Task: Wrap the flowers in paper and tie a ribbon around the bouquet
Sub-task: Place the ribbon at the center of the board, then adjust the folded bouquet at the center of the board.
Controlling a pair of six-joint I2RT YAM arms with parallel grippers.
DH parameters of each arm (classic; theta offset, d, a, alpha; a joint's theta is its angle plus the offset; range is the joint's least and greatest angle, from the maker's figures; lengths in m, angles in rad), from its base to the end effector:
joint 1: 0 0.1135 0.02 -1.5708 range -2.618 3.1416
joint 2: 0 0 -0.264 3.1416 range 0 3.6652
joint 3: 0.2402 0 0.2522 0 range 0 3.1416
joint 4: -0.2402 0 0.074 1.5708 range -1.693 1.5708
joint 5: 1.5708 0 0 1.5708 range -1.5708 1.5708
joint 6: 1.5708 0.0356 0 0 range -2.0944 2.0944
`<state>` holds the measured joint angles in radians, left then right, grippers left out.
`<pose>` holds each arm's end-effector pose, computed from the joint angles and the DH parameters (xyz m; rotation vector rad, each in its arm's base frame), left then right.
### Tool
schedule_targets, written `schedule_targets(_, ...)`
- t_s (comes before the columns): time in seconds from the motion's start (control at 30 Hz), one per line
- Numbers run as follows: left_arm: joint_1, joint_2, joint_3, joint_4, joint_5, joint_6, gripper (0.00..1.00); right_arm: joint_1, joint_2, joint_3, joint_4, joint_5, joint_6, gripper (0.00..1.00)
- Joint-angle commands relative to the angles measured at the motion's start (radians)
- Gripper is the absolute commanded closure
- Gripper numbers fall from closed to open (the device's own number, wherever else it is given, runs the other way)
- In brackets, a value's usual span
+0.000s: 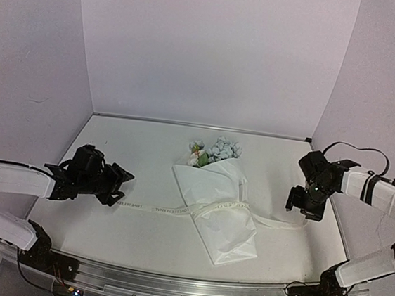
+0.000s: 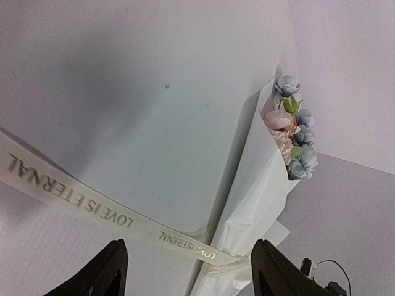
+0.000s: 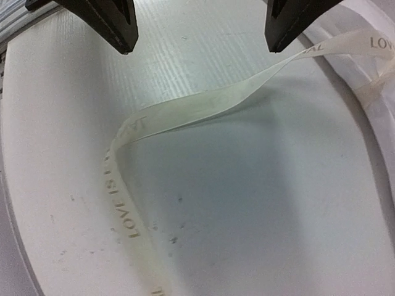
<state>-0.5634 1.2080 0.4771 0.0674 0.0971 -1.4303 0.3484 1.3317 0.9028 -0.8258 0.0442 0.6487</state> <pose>0.1968 -0.1284 0.1741 -0.9995 2.3013 -1.0932 0.2254 0.0802 0.2185 0.4345 2.8052 0.1612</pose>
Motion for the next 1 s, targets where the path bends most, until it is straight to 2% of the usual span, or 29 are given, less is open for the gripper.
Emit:
schedule_targets(0.0,-0.163,0.114,-0.013,0.240,-0.137,-0.264,0.27,0.169,-0.054,-0.055,0.067,0.005,-0.011,0.29)
schedule_targets(0.07,-0.207,0.153,0.012,0.263,-0.148,-0.261,0.27,0.219,-0.094,-0.139,0.185,-0.030,0.012,0.29)
schedule_targets(0.2,-0.234,0.173,0.020,0.274,-0.157,-0.246,0.26,0.330,-0.144,-0.237,0.315,-0.036,0.025,0.26)
schedule_targets(0.33,-0.234,0.145,0.013,0.255,-0.170,-0.218,0.26,0.422,-0.095,-0.248,0.363,-0.019,0.024,0.20)
schedule_targets(0.6,-0.234,0.106,-0.033,0.257,-0.155,-0.204,0.25,0.521,-0.035,-0.290,0.493,0.104,0.108,0.20)
schedule_targets(0.73,-0.234,0.084,-0.053,0.251,-0.146,-0.199,0.25,0.559,-0.018,-0.301,0.531,0.168,0.170,0.26)
schedule_targets(0.97,-0.234,0.047,-0.067,0.232,-0.157,-0.187,0.25,0.662,0.049,-0.328,0.512,0.337,0.332,0.42)
